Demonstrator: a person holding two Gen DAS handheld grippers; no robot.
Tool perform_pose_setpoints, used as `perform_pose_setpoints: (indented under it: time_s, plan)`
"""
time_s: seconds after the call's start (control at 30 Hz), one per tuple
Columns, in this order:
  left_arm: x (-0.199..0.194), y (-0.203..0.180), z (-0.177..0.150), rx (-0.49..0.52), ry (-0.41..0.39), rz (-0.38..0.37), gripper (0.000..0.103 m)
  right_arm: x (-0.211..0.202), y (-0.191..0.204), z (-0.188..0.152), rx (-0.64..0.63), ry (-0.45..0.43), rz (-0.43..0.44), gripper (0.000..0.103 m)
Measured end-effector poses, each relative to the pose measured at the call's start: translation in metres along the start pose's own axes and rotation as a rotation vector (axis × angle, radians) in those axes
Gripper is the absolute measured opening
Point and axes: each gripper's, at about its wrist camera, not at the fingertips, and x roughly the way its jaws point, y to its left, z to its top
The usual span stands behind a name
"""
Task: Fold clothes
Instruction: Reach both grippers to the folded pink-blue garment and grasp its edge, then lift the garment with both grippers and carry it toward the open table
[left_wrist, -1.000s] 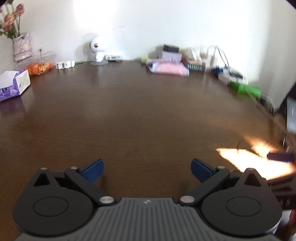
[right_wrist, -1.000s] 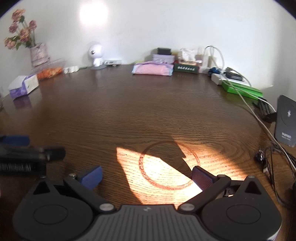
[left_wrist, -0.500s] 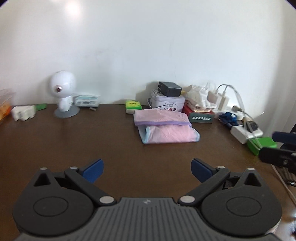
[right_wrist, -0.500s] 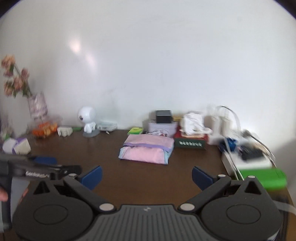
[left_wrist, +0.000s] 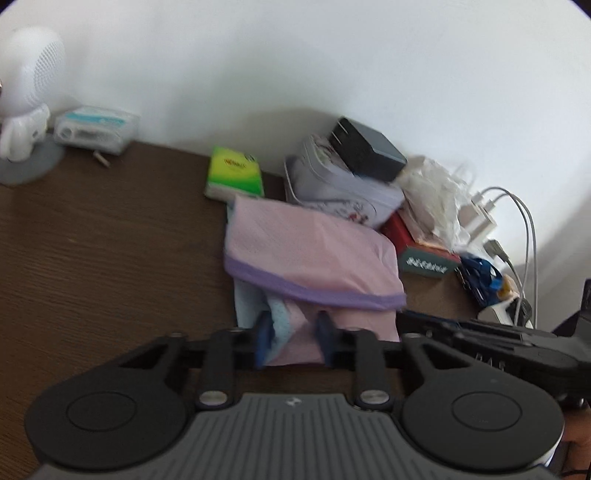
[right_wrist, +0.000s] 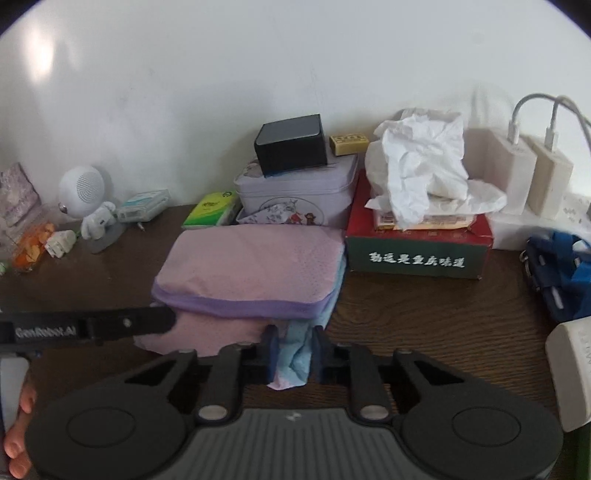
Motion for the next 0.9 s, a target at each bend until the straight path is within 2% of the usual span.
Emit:
perform_pose_setpoints:
  time_s: [0.13,0.2,0.27,0.33,0.47,0.57,0.63,0.7,0.77,0.83,0.9]
  plan:
    - [-0.015,0.003,-0.002,-0.057,-0.017,-0.037,0.001,-0.015,0.005,-0.001,0.019,-0.04,0.044,0.001]
    - [-0.045,-0.003,0.003,-0.067,-0.07,-0.066,0.001,-0.034,0.013,0.0,0.005,-0.084,0.051,0.001]
    - [-0.091,-0.018,0.013,-0.043,-0.153,-0.089,0.001,-0.066,0.027,0.005,-0.025,-0.143,0.053,0.001]
    - [-0.151,-0.041,0.024,0.007,-0.251,-0.117,0.001,-0.11,0.045,0.016,-0.067,-0.23,0.046,0.0]
    - [-0.279,-0.085,0.028,0.103,-0.439,-0.167,0.001,-0.227,0.093,0.035,-0.157,-0.433,0.064,0.0]
    - [-0.361,-0.11,0.012,0.16,-0.55,-0.181,0.001,-0.314,0.127,0.03,-0.219,-0.556,0.079,0.0]
    - [-0.4,-0.117,-0.008,0.184,-0.607,-0.181,0.001,-0.361,0.144,0.015,-0.248,-0.617,0.087,0.0]
    - [-0.424,-0.117,-0.036,0.19,-0.608,-0.192,0.001,-0.399,0.16,-0.008,-0.28,-0.659,0.094,0.0]
    - [-0.429,-0.11,-0.077,0.207,-0.549,-0.191,0.002,-0.419,0.168,-0.044,-0.294,-0.649,0.117,0.0]
    - [-0.416,-0.094,-0.136,0.227,-0.469,-0.16,0.002,-0.423,0.17,-0.095,-0.309,-0.595,0.143,0.0]
    - [-0.388,-0.07,-0.204,0.198,-0.346,-0.129,0.002,-0.413,0.168,-0.158,-0.339,-0.506,0.157,0.0]
